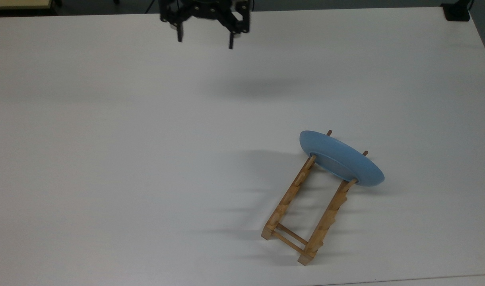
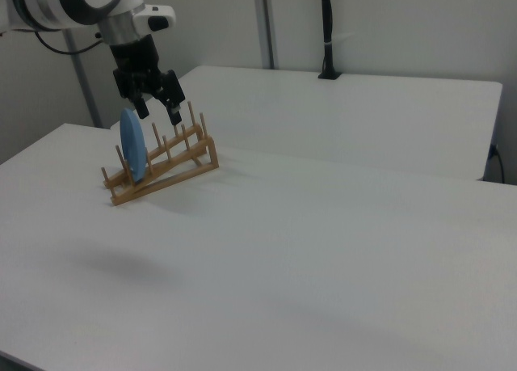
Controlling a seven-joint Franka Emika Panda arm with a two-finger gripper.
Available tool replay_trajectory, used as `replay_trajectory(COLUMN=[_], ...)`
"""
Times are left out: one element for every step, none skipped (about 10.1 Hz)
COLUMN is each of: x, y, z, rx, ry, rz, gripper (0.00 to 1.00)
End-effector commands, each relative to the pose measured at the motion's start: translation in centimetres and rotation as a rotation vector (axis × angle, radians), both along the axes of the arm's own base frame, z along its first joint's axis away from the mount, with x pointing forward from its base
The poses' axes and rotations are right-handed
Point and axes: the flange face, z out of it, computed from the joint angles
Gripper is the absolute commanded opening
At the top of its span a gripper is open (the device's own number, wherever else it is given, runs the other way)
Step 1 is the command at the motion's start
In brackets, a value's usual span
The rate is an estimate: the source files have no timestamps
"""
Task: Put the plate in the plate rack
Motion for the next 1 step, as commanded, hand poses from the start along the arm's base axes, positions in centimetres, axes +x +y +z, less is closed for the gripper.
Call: replay_trajectory(x=[-2.06], y=[-0.78], z=[-0.46], rx=[0.016], ry=[0.051], rz=[0.013], gripper=[1.0])
